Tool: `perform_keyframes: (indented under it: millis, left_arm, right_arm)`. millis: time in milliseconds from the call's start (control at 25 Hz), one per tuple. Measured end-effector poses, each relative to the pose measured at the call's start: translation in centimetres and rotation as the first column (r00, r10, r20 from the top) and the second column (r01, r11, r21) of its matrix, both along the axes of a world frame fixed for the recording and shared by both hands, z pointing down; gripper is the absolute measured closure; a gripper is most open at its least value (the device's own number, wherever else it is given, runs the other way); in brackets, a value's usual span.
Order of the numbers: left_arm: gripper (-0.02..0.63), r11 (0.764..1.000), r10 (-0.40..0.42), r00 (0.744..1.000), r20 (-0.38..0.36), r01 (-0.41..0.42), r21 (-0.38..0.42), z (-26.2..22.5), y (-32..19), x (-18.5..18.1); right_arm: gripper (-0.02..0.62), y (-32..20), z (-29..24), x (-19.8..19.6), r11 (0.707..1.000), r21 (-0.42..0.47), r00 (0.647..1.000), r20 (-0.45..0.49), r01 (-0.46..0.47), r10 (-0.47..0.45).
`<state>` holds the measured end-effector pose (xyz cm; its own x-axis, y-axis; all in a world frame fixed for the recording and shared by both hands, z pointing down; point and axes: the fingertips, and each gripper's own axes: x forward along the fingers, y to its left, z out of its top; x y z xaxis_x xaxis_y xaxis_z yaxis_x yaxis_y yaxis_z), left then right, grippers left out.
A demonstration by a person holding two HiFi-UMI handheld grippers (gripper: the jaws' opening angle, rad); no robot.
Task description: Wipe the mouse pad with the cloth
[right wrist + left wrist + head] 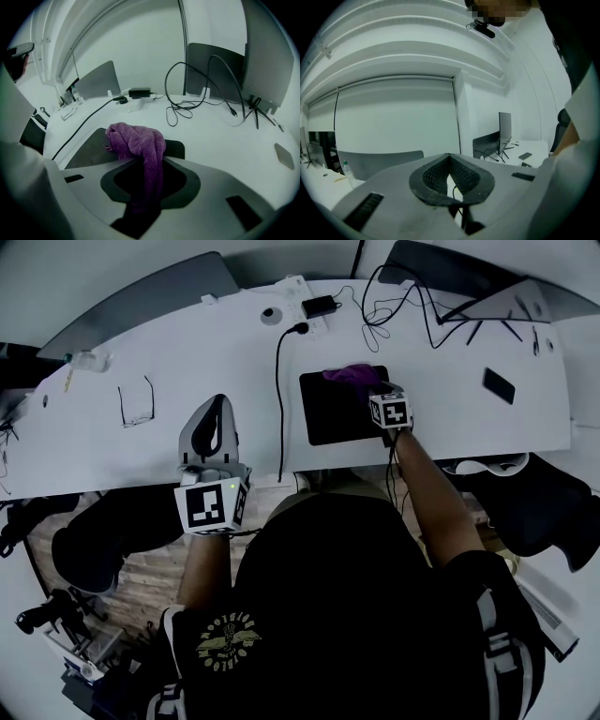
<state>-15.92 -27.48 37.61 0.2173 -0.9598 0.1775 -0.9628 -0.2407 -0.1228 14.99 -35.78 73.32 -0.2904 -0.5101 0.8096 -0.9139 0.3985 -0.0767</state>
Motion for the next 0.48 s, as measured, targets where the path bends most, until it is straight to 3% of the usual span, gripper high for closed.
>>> perform_keyframes:
  millis: [320, 480]
  left_arm:
    - [0.604, 1.0, 0.006, 1.0, 0.012, -0.006, 0.006, -0.8, 0.3, -0.4]
    - [0.604, 1.0, -0.002, 1.0, 0.008, 0.002, 0.009, -0.9, 0.9, -1.2]
  right_arm:
    - [0.495, 0.1, 0.3, 6.0, 0.99, -0.008, 0.988, -0.062, -0.14, 0.139]
    - [0.497, 0.6, -1.7, 5.3, 0.995, 0.04, 0.993, -0.073, -0.094, 0.097]
